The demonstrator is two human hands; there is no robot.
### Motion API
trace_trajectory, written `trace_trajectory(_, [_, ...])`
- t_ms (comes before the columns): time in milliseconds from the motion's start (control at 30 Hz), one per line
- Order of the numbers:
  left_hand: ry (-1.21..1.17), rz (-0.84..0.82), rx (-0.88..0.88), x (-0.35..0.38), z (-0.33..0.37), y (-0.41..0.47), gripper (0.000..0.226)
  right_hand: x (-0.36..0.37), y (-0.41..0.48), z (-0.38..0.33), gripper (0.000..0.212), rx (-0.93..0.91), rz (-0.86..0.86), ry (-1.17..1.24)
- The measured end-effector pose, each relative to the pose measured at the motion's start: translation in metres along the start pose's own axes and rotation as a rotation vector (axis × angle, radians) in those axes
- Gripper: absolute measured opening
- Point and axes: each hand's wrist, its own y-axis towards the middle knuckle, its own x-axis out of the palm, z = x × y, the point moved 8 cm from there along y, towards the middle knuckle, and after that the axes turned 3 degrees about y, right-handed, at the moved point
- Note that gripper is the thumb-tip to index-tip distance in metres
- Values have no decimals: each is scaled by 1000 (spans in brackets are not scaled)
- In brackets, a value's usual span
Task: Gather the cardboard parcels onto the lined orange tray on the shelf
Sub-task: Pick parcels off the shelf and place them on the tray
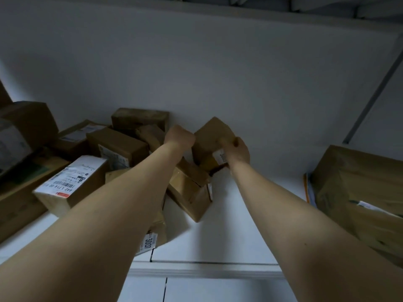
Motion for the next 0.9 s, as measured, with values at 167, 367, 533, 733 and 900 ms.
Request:
trace_trajectory(167, [-111, -52, -93, 8, -8, -17, 15, -28, -19, 10, 49, 201, 17, 475])
trace_trajectory(367, [-207, -95, -30, 13, -3, -53, 33, -54, -62, 25, 41, 308, -7, 649])
trace_trajectory(533, [-260, -80, -38, 9, -1, -87, 29, -77, -102, 32, 41, 324, 22, 638])
trace_trajectory(733, [-532, -196, -159, 12, -3, -129, 78, -105, -148, 36, 33, 305, 56, 675])
trace_trajectory(900, [-587, -296, -162, 20, -10, -153, 86, -126, -167, 28, 24, 218, 49, 657])
